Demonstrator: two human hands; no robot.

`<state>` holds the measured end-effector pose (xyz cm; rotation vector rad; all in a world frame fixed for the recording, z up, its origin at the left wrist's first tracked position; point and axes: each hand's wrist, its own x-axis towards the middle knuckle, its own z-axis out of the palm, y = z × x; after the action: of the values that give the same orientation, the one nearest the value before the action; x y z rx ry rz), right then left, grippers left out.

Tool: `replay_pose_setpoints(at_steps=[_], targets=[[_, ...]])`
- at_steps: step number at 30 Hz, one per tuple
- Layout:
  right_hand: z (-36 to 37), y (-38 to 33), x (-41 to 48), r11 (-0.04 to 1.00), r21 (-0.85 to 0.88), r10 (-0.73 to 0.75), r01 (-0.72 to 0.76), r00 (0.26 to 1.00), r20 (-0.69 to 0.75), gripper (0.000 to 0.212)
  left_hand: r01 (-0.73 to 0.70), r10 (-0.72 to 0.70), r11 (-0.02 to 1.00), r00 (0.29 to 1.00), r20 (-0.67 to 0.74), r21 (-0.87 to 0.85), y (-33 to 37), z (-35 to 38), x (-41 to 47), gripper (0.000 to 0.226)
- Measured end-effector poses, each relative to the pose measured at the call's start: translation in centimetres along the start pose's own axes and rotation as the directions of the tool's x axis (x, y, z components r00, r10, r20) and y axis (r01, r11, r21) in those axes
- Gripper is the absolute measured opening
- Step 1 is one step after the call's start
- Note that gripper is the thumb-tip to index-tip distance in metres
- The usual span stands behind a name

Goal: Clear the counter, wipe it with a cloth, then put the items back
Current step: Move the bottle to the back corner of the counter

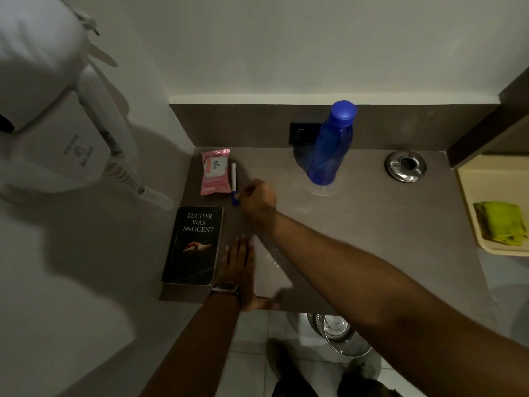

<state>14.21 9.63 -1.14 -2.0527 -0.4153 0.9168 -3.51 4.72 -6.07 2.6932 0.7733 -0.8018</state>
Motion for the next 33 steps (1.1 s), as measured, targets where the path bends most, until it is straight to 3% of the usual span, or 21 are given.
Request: replay_pose_setpoints(at_steps=[3,4,6,8,11,14,16,25,33], targets=[[-3.3,1.6,-2.8,0.968,0.243,-0.021,0.062,0.985,-0.17,0.017,-0.002,0.003,0.999,1.0,0.03,-0.042,0.1,-0.4,-0.1,0.168],[-4.7,2.3,-3.4,0.972,0.206,-0.044,0.112,0.95,-0.31,0.028,0.001,0.001,0.999,0.999,0.033,-0.053,0.1,-0.5,-0.1,0.169],[-8.1,3.5,-3.6,0.983,0.104,-0.065,0.154,0.808,-0.586,0.059,0.001,0.0,0.999,1.0,0.021,-0.045,0.3,-0.8,-0.4,0.169],[-11.5,4.4,-2.7,0.996,0.015,-0.05,0.085,0.71,-0.703,0.088,-0.003,0.003,1.0,1.0,0.007,-0.023,0.3,-1.0,-0.8,0.167],[-15.2,5.2,0.0,0.996,-0.087,-0.057,0.001,0.762,-0.644,0.107,-0.014,0.014,1.0,0.999,-0.033,0.0,0.4,-1.1,-1.2,0.164],[-16.6,5.8,2.4,0.996,-0.088,-0.065,0.024,0.865,-0.497,0.094,-0.009,0.01,1.0,0.999,-0.041,0.001,0.5,-0.9,-1.0,0.164],[-16.4,6.1,3.1,0.994,-0.096,-0.082,0.044,0.895,-0.439,0.085,-0.005,0.005,1.0,1.0,-0.03,-0.02,0.4,-0.8,-0.9,0.165],[-15.6,5.1,4.5,0.988,-0.145,-0.104,0.044,0.895,-0.434,0.08,0.003,-0.005,0.999,0.999,-0.054,-0.042,0.0,0.1,-0.3,0.168],[-11.4,3.2,4.5,0.972,-0.177,-0.202,0.152,0.928,-0.314,0.084,0.01,-0.011,0.999,0.999,-0.032,-0.045,0.3,-0.6,-0.5,0.166]])
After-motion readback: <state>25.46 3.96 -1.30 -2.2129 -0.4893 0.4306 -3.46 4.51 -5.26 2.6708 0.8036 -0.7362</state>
